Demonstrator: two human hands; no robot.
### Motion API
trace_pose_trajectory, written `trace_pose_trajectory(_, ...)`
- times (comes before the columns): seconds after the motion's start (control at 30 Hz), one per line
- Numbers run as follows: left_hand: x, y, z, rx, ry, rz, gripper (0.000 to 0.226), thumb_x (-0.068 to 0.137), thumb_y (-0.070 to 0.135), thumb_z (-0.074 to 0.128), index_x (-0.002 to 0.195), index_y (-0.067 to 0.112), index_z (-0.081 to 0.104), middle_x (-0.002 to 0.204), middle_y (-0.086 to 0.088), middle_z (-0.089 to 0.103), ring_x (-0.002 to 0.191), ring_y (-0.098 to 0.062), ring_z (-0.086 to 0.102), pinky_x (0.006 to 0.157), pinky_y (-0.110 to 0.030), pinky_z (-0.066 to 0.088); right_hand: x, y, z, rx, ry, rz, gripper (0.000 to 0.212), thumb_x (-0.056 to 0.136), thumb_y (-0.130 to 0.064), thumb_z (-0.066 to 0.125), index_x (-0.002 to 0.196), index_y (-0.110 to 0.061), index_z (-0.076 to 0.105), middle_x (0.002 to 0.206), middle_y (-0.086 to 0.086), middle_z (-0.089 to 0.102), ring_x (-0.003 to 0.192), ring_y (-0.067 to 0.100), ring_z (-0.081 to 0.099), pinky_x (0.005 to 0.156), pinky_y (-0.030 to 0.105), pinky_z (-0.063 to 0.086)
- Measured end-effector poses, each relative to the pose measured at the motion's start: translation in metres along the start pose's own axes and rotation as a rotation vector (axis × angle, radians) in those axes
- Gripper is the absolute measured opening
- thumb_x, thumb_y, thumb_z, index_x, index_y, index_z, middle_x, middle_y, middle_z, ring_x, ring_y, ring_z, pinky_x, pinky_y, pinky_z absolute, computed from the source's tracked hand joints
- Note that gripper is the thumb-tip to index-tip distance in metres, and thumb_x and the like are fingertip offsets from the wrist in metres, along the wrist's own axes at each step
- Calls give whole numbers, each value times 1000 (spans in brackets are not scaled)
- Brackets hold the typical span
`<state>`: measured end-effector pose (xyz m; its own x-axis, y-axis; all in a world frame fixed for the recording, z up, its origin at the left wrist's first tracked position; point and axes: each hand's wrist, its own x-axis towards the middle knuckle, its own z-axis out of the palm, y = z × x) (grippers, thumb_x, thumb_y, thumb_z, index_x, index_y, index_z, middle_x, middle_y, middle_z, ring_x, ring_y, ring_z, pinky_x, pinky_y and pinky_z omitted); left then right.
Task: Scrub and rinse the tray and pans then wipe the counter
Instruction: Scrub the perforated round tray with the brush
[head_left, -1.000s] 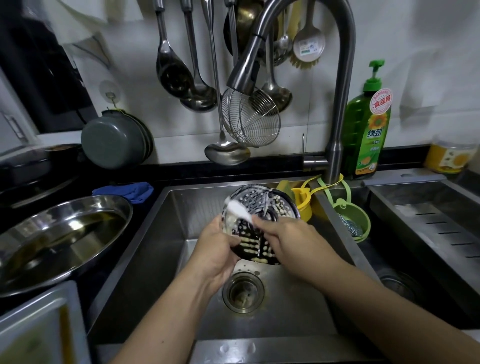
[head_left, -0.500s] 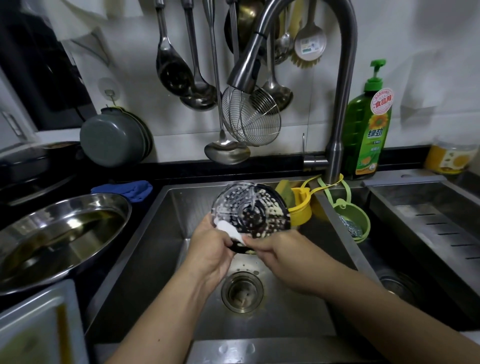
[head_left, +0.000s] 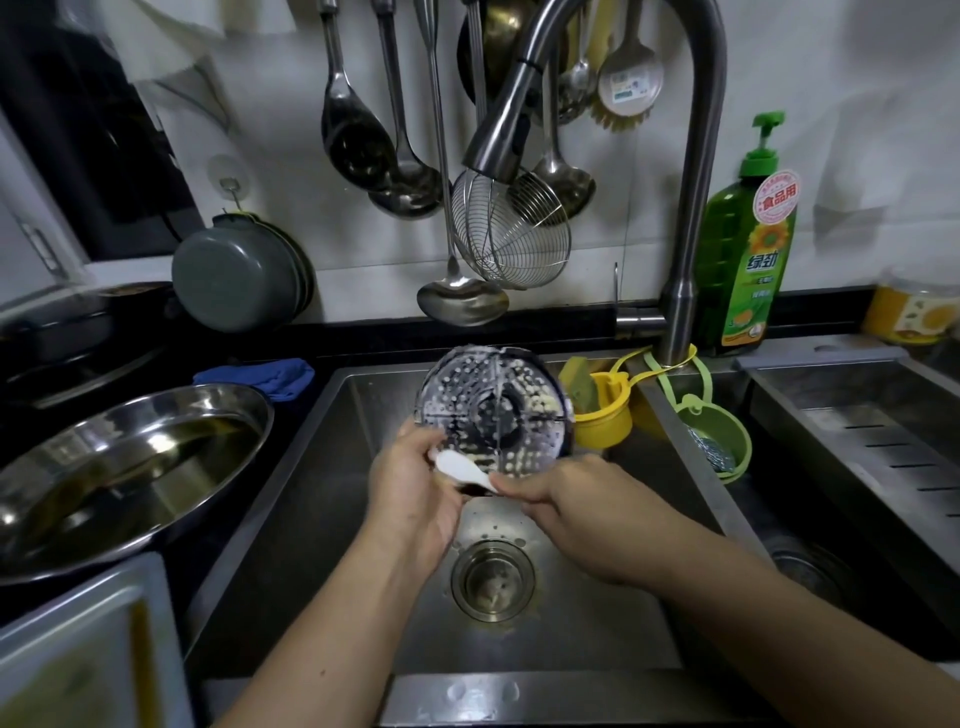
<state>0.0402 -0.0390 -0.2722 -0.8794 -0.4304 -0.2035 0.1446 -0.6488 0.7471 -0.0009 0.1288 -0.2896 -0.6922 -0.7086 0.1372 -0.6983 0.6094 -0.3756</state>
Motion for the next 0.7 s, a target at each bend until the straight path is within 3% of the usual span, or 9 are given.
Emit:
trace_pose_trajectory(0.1, -2, -8, 7, -19, -1, -29, 38, 108, 17, 44, 138, -5, 51, 129, -32, 63, 118, -45, 63, 103, -66, 47, 4, -3, 0, -43, 84, -9, 46, 103, -37, 45, 144, -57, 38, 112, 0, 63, 105, 29, 61, 85, 43, 52)
trace_pose_trajectory(0.17, -4, -7, 6, -21, 0, -38, 36, 109, 20, 42, 135, -2, 55, 121, -27, 70, 115, -43, 67, 94, -59, 55, 3, -3, 2, -33, 63, -5, 46, 102, -37, 45, 143, -58, 37, 115, 1, 64, 105, 30, 61, 85, 44, 52)
trace_pose_trajectory(0.33, 6, 2, -10, 60, 140, 28, 27, 108, 5, 41, 123, 3, 63, 107, -20, 76, 86, -29, 76, 86, -59, 59, 0, 2, -1, -97, -51, -17, 42, 103, -42, 41, 140, -62, 39, 127, -4, 65, 115, 27, 60, 85, 43, 53)
trace_pose_trajectory(0.47, 9, 2, -11, 82, 158, 49, 28, 108, 3, 40, 122, 6, 64, 103, -15, 78, 97, -30, 75, 95, -59, 56, -6, 12, -14, -160, -50, 57, 43, 106, -37, 42, 140, -62, 41, 129, -7, 63, 116, 26, 57, 79, 34, 45)
trace_pose_trajectory(0.57, 7, -3, -8, 109, 149, 30, 28, 108, 3, 40, 123, 6, 63, 105, -16, 77, 95, -30, 76, 95, -58, 56, -4, 9, -11, -194, 50, 89, 44, 106, -36, 42, 142, -60, 38, 113, -4, 61, 105, 26, 58, 77, 40, 48)
trace_pose_trajectory(0.7, 8, 0, -13, 143, 148, 48, 28, 108, 3, 40, 124, 8, 63, 103, -14, 78, 93, -28, 76, 93, -55, 58, -3, 11, -6, -98, -60, 15, 44, 104, -39, 44, 138, -65, 37, 119, -5, 65, 108, 26, 61, 84, 44, 53)
